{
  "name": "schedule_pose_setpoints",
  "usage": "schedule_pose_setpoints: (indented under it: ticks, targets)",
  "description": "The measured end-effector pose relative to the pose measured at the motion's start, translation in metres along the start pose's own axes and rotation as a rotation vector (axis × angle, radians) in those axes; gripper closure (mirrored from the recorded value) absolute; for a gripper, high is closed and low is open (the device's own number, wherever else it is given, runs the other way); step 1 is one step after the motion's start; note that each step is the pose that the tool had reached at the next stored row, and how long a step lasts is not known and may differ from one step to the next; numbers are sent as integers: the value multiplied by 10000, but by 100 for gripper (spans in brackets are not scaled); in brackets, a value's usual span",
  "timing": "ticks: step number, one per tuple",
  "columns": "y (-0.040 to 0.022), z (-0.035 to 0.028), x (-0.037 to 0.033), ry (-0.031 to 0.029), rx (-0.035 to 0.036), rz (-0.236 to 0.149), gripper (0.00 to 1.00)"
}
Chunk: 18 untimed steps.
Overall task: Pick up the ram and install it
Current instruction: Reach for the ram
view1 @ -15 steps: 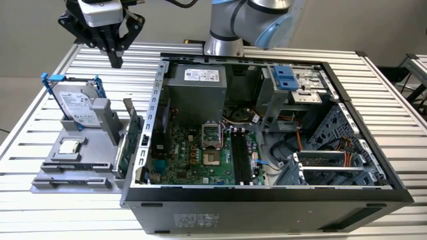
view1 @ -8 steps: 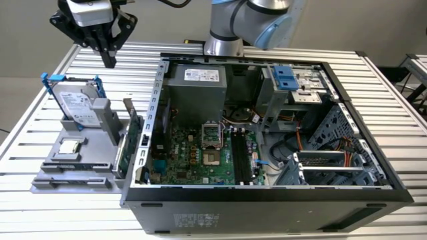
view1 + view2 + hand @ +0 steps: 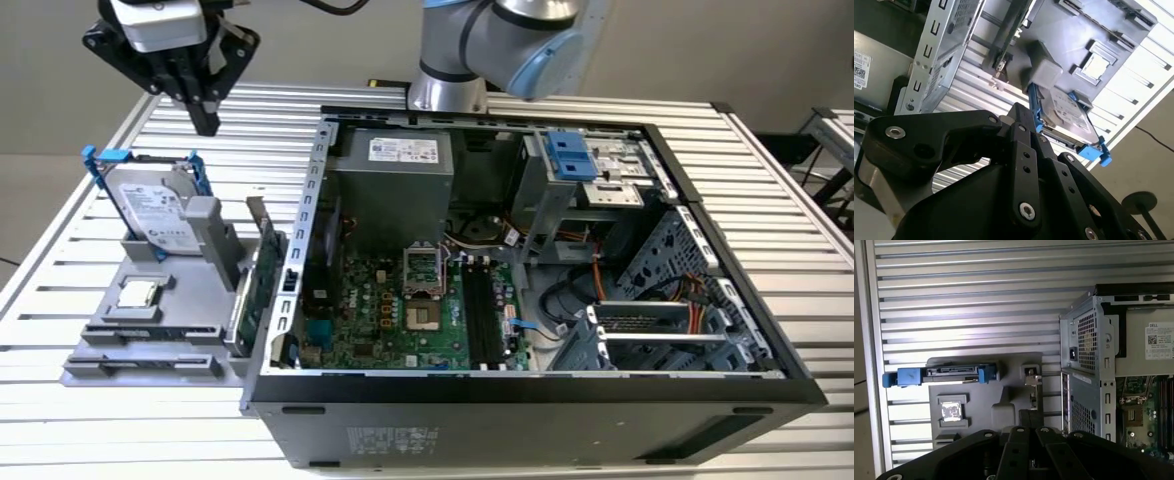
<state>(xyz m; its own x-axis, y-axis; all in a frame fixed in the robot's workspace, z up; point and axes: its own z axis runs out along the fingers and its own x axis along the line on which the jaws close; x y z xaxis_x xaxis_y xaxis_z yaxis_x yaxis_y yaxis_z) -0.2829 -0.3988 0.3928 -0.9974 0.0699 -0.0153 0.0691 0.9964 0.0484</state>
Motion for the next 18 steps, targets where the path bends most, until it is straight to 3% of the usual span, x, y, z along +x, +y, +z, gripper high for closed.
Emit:
schedule_pose_setpoints:
  ticks: [18]
  targets:
    - [-17,-4,248,0,0,-1,100]
